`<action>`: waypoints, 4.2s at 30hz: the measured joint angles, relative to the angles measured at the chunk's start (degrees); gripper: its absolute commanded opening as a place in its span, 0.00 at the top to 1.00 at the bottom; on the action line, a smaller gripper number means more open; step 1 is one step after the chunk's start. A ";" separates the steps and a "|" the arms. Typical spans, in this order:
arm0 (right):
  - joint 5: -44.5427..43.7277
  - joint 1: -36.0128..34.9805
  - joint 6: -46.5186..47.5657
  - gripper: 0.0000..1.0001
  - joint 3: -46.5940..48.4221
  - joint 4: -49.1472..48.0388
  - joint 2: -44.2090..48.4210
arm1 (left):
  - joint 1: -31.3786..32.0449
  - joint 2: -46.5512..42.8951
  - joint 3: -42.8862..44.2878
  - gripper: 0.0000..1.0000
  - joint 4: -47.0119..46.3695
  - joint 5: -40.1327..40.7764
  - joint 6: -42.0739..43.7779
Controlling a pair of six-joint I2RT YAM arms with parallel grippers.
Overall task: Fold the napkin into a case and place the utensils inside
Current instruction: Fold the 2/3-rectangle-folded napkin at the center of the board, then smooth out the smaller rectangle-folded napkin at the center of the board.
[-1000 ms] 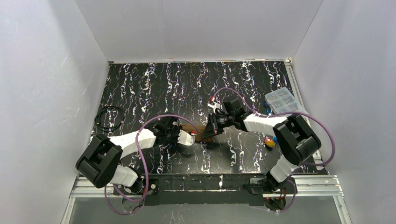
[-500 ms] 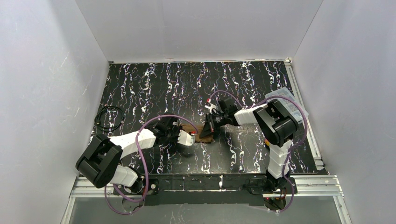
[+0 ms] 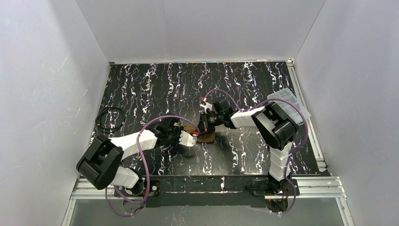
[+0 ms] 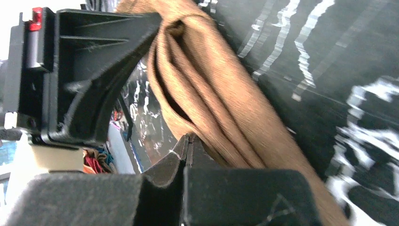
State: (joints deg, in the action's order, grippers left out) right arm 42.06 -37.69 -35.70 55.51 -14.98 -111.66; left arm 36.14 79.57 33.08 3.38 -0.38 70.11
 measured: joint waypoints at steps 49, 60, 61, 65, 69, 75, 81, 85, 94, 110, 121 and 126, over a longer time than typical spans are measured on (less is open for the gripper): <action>-5.70 1.11 -3.61 0.96 -14.05 0.39 18.49 | 0.00 0.13 0.85 1.00 1.57 0.02 -1.84; -5.07 5.57 0.07 0.97 -12.20 0.44 10.97 | 0.00 0.17 1.53 1.00 3.13 0.02 -2.14; -4.76 6.08 0.13 0.98 -12.24 0.04 10.78 | 0.00 0.17 1.53 1.00 3.10 0.02 -2.10; -4.04 7.28 0.15 0.98 -12.24 -1.73 9.46 | 0.00 0.17 1.53 1.00 3.13 0.02 -1.99; -3.30 7.37 -0.11 0.98 -12.55 -3.69 8.31 | 0.00 0.17 1.92 1.00 3.80 -0.02 -2.67; -3.74 7.37 -0.09 0.98 -13.11 -4.52 8.31 | -0.90 0.85 5.60 1.00 9.68 -1.90 -6.56; -5.42 7.19 -0.11 0.98 -13.16 -3.80 9.09 | -1.20 0.92 4.63 1.00 9.38 -2.45 -5.40; -7.15 6.88 -0.09 0.98 -12.94 -2.16 10.08 | -1.14 0.26 2.86 1.00 6.64 -2.05 -3.13; -8.24 5.86 -4.68 0.95 -12.85 -3.89 16.06 | -1.14 0.76 2.49 1.00 4.52 -1.18 -1.53; -4.11 -5.53 -19.58 0.95 -8.41 -23.45 2.21 | -1.03 0.76 2.49 1.00 4.50 -0.98 -2.14; -3.06 -5.53 -14.23 0.96 6.34 -19.43 -10.73 | -1.11 0.94 4.68 1.00 8.63 -2.21 -4.83; -1.92 -5.53 -12.04 0.96 8.48 -17.64 -12.59 | -1.16 1.31 6.64 1.00 12.55 -3.61 -6.08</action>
State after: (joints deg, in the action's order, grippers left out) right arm 40.14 -43.22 -47.75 63.99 -32.62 -124.25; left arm 34.98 80.88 39.72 15.92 -3.99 64.03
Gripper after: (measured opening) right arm 0.051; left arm 0.010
